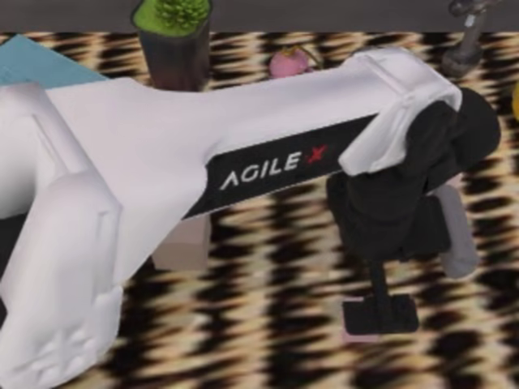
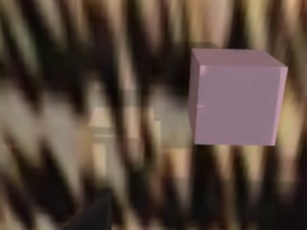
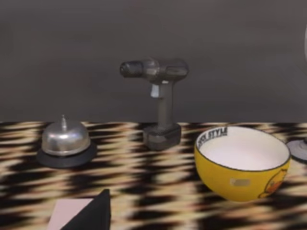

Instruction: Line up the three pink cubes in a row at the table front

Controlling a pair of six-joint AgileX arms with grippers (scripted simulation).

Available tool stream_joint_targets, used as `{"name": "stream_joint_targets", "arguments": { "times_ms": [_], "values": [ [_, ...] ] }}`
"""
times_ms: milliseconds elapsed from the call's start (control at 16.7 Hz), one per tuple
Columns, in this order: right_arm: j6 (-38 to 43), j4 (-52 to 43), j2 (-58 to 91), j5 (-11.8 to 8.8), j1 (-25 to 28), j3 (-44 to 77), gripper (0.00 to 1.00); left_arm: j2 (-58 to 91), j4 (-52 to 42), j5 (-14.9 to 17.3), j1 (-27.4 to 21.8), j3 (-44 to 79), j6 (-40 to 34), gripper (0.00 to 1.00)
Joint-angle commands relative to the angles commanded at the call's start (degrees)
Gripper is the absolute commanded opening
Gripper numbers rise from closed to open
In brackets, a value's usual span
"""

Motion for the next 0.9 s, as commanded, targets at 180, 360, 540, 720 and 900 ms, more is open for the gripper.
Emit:
{"name": "stream_joint_targets", "arguments": {
  "times_ms": [180,360,540,720,900],
  "values": [
    [0.6,-3.8,5.3,0.0,0.7,5.2,1.0,-5.0,3.0,-0.3,2.7,-4.8,-1.4,1.0],
    [1.7,-10.5,16.1,0.0,1.9,15.8,1.0,-15.2,8.6,-0.7,8.1,-13.9,-4.2,1.0],
    [3.1,-19.4,32.4,-0.1,3.6,30.7,1.0,-30.7,16.5,-1.2,15.7,-27.1,-8.3,1.0],
    [4.6,-29.8,52.6,0.0,5.4,47.5,1.0,-49.0,25.9,-1.4,24.1,-42.6,-13.0,1.0],
    [6.1,-40.8,72.6,0.1,7.2,63.7,1.0,-68.4,35.9,-1.5,32.8,-59.4,-17.8,1.0]
  ]
}}
